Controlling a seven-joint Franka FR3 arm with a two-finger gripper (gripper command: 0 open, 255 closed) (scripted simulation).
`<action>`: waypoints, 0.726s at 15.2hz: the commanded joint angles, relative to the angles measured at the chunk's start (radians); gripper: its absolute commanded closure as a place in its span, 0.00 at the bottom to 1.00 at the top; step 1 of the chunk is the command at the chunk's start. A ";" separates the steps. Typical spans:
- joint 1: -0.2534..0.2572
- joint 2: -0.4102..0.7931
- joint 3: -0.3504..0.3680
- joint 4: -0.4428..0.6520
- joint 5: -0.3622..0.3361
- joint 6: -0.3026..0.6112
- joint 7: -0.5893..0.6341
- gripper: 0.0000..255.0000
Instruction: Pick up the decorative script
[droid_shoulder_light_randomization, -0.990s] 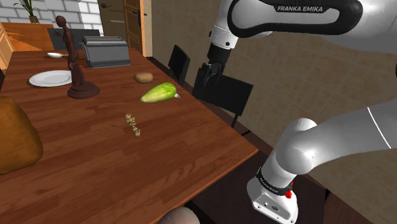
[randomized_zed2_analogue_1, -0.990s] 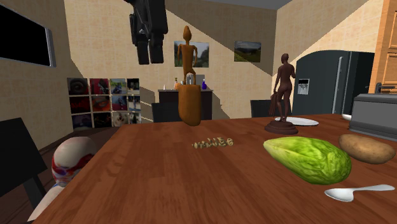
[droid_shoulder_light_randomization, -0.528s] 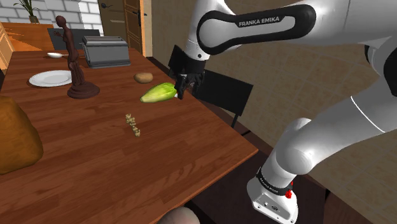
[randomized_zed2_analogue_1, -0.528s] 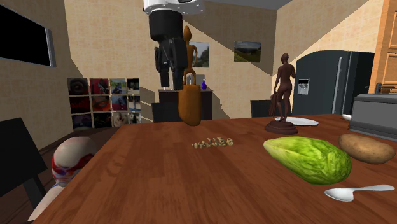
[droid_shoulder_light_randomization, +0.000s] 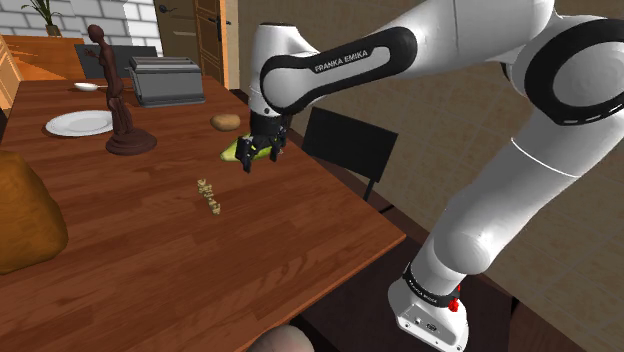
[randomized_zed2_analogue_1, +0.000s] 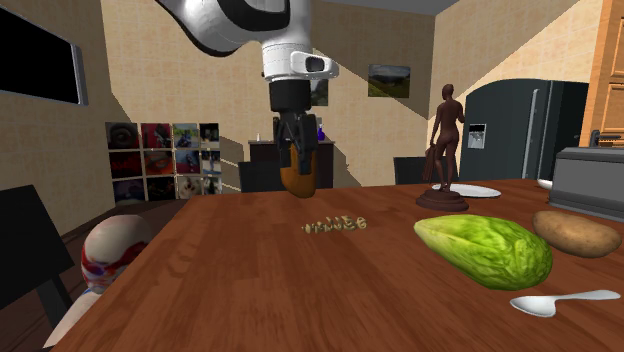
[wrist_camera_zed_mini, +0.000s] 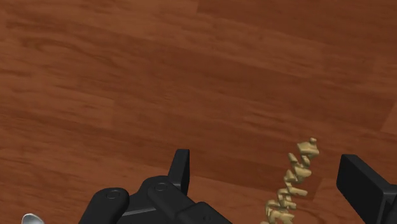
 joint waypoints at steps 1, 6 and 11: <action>0.003 0.082 0.019 0.052 -0.033 0.024 0.052 0.00; 0.030 0.288 0.039 0.198 -0.131 0.059 0.177 0.00; 0.083 0.498 0.027 0.382 -0.223 0.056 0.282 0.00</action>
